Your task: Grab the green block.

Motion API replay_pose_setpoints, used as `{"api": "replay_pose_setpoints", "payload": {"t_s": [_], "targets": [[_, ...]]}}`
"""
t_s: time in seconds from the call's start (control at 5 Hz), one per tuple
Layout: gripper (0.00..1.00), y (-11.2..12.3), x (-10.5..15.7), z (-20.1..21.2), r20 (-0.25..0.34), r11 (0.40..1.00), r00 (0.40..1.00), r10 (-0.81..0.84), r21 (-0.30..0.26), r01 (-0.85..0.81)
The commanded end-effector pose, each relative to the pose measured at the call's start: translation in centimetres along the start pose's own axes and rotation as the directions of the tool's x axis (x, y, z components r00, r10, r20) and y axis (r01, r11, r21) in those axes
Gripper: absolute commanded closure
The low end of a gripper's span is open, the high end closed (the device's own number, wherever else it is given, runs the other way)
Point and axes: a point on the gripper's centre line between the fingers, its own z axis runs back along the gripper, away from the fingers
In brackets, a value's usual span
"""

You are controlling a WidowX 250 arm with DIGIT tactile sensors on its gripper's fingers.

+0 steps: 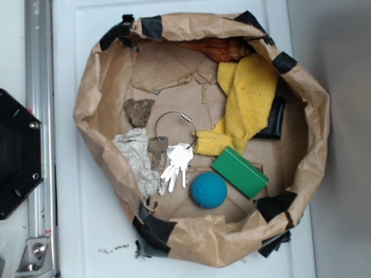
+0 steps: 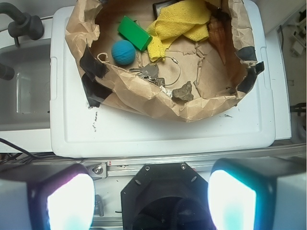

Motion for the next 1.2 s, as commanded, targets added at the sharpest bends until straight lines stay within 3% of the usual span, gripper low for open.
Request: {"api": "replay_pose_setpoints", "payload": {"t_s": [0.0, 0.2, 0.4, 0.6, 0.8, 1.0], "targets": [[0.0, 0.2, 8.9, -3.8, 0.243, 0.958, 0.93, -0.274, -0.018, 0.287], [0.0, 0.0, 12.4, -6.9, 0.232, 0.955, 0.928, -0.292, 0.021, 0.295], [0.0, -0.1, 15.3, -11.5, 0.171, 0.95, 0.935, -0.311, 0.051, 0.307], [0.0, 1.0, 15.9, -14.9, 0.134, 0.942, 0.934, -0.333, -0.007, 0.336], [0.0, 0.7, 16.6, -16.2, 0.189, 0.915, 0.898, -0.397, 0.002, 0.404], [0.0, -1.4, 17.4, -17.2, 0.242, 0.881, 0.853, -0.462, 0.015, 0.473]]}}
